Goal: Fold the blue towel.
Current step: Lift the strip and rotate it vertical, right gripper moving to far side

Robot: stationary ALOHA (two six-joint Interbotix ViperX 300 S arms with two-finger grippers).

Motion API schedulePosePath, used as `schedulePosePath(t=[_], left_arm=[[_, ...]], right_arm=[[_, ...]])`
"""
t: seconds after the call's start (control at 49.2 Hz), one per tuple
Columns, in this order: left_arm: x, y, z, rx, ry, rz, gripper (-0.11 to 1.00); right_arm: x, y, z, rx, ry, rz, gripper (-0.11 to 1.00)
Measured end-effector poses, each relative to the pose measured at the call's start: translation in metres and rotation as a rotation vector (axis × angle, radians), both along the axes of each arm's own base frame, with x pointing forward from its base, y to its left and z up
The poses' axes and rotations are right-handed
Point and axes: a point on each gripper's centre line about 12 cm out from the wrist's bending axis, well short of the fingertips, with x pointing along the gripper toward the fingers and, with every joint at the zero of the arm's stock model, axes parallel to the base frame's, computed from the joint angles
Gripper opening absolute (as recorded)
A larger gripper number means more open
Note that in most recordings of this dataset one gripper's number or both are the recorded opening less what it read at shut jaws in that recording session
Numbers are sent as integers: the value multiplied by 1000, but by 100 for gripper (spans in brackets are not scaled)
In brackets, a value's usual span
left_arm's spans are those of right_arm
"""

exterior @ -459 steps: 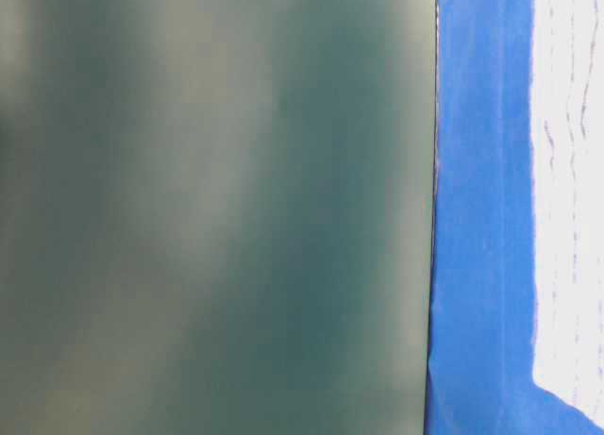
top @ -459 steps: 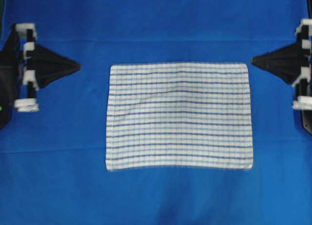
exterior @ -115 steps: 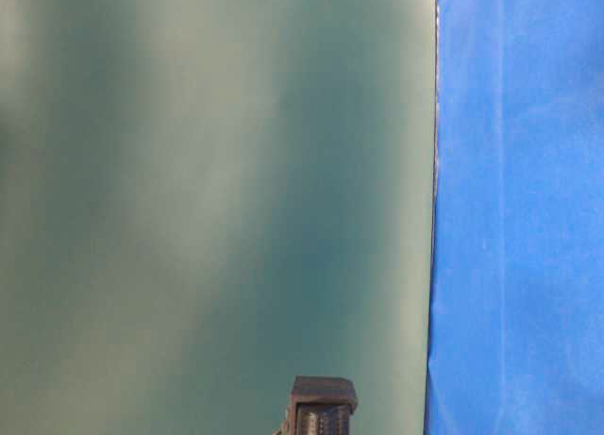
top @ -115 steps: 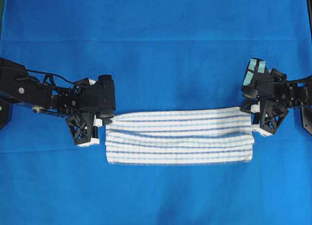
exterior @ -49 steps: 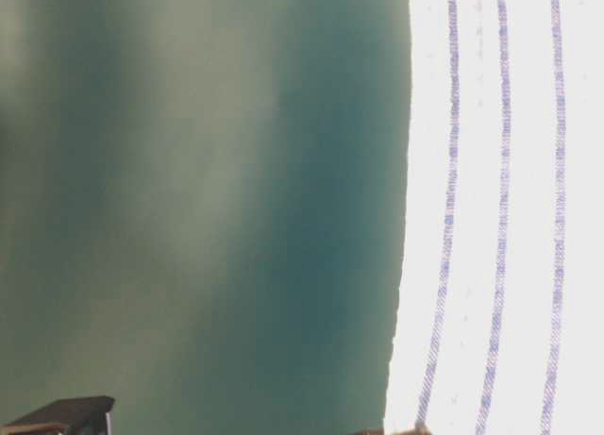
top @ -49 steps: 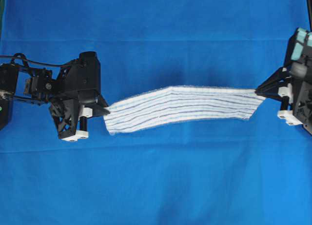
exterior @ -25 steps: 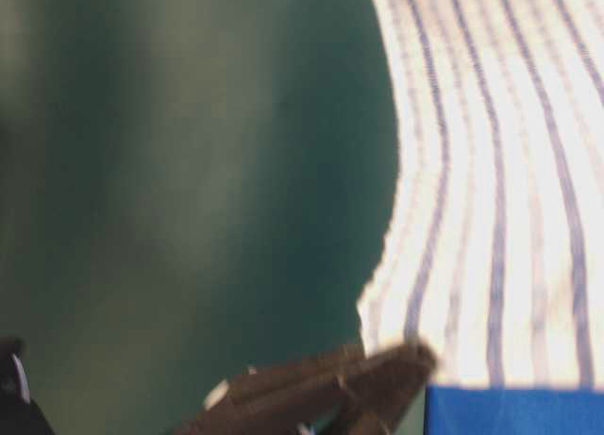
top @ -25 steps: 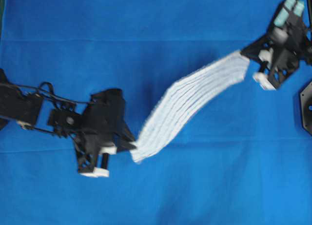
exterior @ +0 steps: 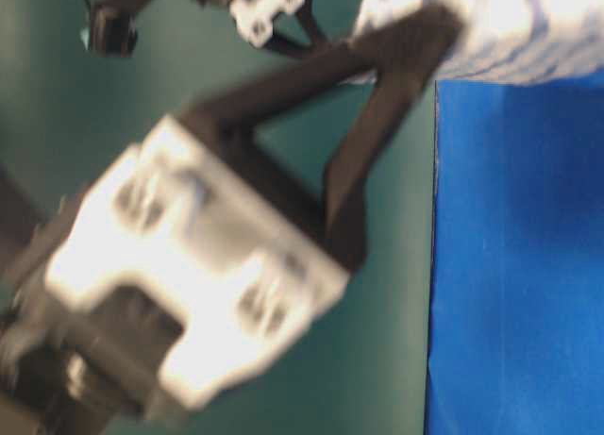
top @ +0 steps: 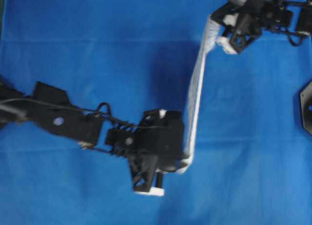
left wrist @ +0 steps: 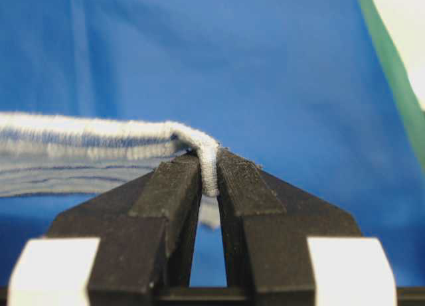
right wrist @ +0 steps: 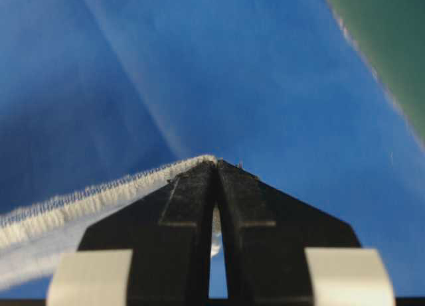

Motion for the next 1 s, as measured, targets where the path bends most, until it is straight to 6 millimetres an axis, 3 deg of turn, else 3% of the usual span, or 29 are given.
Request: schedulePosePath(t=[0.142,0.325,0.732,0.996], left_arm=[[16,-2,0,26,-22,-14,5],[26,3,-1,28,-45,-4,5],[59,19,-16,13,-168,40,5],[69,17,-20,46,-179,23,5]], right_arm=[[13,-6,0,-12,5,10,2],[13,-7,1,-13,8,7,2],[-20,3,8,-22,-6,-14,2],[-23,4,5,-15,10,-23,2]])
